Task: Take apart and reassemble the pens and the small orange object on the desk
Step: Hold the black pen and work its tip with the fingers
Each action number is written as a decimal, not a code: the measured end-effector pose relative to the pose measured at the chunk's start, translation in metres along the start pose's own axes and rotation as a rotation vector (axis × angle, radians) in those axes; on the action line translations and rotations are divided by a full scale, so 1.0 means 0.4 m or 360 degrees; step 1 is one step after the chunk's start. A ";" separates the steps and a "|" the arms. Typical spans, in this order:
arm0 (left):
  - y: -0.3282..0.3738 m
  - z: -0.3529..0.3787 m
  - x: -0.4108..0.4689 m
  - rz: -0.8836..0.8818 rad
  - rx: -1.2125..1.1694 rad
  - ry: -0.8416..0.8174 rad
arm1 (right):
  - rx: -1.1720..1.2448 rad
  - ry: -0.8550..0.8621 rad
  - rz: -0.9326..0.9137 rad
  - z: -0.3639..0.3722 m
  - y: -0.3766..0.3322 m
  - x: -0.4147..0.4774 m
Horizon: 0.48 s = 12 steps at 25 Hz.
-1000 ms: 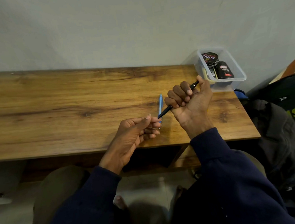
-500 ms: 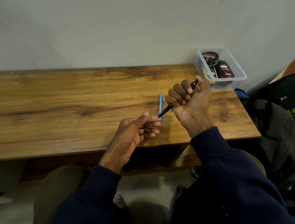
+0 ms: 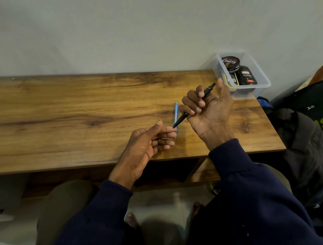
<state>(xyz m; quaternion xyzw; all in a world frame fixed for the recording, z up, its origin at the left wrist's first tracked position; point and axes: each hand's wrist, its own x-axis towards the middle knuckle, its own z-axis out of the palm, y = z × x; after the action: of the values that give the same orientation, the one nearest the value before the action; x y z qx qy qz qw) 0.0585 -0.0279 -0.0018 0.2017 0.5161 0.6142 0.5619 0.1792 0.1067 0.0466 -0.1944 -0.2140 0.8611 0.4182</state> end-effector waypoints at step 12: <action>0.001 -0.003 -0.002 0.0003 0.0018 -0.0011 | 0.0003 -0.0059 0.0018 -0.001 0.001 0.001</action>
<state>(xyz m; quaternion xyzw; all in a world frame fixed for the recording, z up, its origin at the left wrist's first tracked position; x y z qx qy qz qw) 0.0574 -0.0289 -0.0018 0.2076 0.5175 0.6111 0.5619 0.1788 0.1069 0.0458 -0.1793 -0.2199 0.8671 0.4095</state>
